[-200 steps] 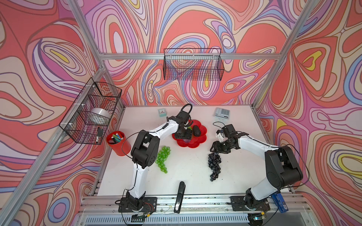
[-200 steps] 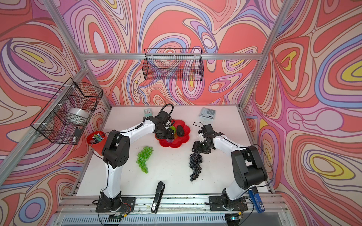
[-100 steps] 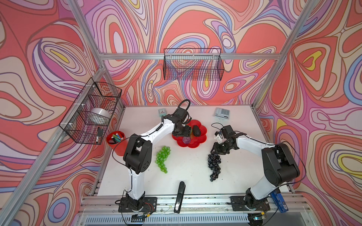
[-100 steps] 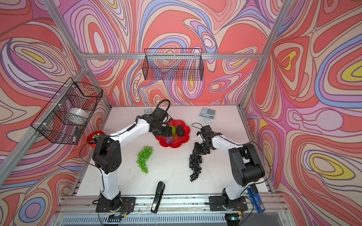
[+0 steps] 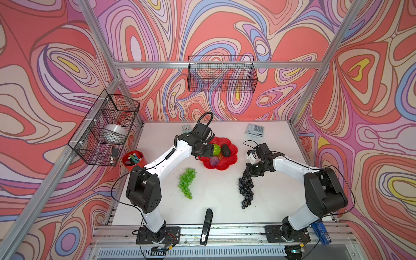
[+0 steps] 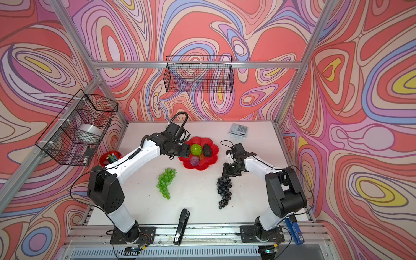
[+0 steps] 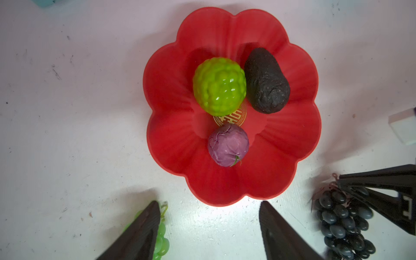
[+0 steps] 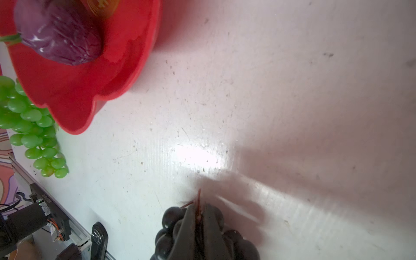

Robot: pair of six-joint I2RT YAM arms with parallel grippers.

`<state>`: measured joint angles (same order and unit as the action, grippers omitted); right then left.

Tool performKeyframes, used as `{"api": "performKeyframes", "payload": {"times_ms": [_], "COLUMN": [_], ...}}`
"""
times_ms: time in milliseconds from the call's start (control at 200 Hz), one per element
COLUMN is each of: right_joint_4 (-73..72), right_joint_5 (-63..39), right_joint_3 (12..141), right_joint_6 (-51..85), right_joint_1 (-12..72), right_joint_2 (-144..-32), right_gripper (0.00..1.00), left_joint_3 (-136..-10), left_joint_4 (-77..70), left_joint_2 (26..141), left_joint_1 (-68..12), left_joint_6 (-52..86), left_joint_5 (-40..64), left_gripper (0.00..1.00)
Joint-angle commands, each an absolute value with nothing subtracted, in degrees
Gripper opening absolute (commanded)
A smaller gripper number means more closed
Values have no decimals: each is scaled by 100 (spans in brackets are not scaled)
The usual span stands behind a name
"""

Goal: Arrange fruit in a fruit bowl
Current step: Pick up the fruit from the center of the table.

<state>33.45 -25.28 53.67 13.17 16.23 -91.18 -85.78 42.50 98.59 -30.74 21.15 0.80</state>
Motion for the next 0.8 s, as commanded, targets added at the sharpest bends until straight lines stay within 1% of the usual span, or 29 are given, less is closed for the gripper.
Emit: {"api": "performKeyframes", "payload": {"times_ms": [0, 220, 386, 566, 666, 791], "right_joint_4": [3309, 3490, 3668, 4013, 4268, 4058], "right_joint_5": [-2714, -2851, -3115, -3379, -3459, -3846], "right_joint_3": [5344, 5480, 5913, 6930, 7707, 8342], "right_joint_6": [1353, 1476, 1708, 1859, 1843, 1995], "right_joint_1": [1662, 1662, 1661, 1661, 1661, 1661], "right_joint_2": [-8705, -8131, -7829, -7734, -7932, -8296], "right_gripper": [0, 0, 0, 0, 0, 0], "left_joint_3": [-8436, -8127, -8090, -8073, -8060, -8047], "left_joint_4": [4544, 4413, 4430, 4423, 4430, 4456], "left_joint_2": [9511, 9177, 9135, 9092, 9088, 9050], "left_joint_1": [-3050, -3050, -3049, -3050, -3050, -3050], "left_joint_6": [2060, 2123, 2143, 2179, 2177, 2186], "left_joint_5": [-208, -420, -554, -617, -653, -720], "left_gripper": [73, 73, 73, 73, 73, 73]}}
